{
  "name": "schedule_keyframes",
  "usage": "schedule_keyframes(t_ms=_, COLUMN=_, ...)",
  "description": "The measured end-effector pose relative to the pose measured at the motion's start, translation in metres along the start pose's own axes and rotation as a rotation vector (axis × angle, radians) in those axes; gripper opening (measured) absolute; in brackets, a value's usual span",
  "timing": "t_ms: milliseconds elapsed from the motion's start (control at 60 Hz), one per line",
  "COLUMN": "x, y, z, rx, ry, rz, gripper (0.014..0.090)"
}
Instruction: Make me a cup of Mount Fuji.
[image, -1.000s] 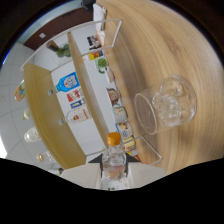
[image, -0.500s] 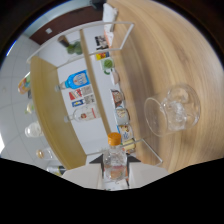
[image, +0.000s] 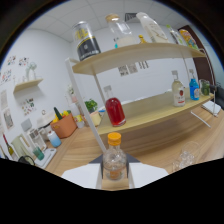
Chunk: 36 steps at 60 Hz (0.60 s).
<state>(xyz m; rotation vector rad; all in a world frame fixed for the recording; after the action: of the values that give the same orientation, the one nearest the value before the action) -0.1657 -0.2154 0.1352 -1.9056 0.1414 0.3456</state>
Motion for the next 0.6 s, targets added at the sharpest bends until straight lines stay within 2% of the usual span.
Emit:
schedule_keyframes(t_ms=183, x=-0.003, y=0.067, z=0.030, rx=-0.139, ry=0.052, rz=-0.135, gripper=0.0351)
schedule_keyframes(t_ms=433, x=0.012, y=0.107, z=0.048, rx=-0.260, ry=0.169, rz=-0.225, gripper=0.0355)
schedule_keyframes(t_ms=600, x=0.008, y=0.107, z=0.054, rx=-0.255, ry=0.176, rz=-0.289, gripper=0.0358)
